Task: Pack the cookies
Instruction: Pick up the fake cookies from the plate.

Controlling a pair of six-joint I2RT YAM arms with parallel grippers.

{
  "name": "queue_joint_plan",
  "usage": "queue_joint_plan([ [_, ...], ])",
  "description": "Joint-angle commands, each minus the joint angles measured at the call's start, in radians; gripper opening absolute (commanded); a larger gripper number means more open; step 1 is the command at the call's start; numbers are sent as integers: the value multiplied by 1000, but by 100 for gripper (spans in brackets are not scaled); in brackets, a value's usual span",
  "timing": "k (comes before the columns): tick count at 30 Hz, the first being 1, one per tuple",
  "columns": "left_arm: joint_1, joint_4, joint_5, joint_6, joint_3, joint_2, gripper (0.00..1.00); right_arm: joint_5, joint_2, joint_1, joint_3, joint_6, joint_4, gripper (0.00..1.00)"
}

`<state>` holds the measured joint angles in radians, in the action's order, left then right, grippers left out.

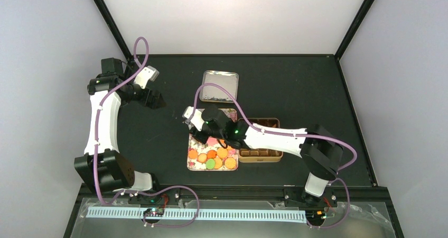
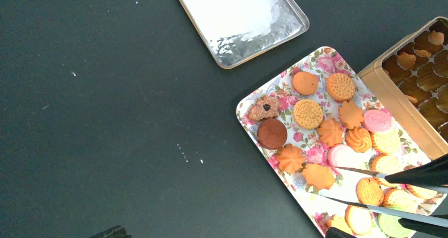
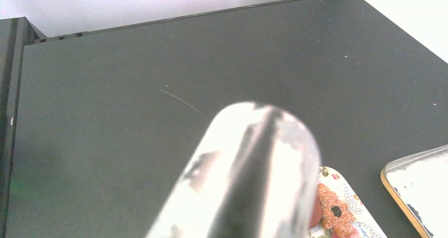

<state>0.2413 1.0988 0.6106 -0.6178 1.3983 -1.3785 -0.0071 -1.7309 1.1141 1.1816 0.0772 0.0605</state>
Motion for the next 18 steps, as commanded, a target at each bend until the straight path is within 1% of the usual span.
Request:
queue_joint_plan([
  [1,7,-9,1,-11,24,15,99,-7,-26,-5,35,17,9,32],
  [4,7,-10,0,-11,19,16,99,-9,-40,-6,54,18,-4,29],
  [8,7,-10,-3,-13,16,19,99,5,-24,-5,56,7,15,18],
  [13,7,-12,-4,-14,16,19,99,11,22,-7,61,11,26,9],
  [18,8,-10,-3,-13,15,21,99,-10,93,-23,42,2,31,3],
])
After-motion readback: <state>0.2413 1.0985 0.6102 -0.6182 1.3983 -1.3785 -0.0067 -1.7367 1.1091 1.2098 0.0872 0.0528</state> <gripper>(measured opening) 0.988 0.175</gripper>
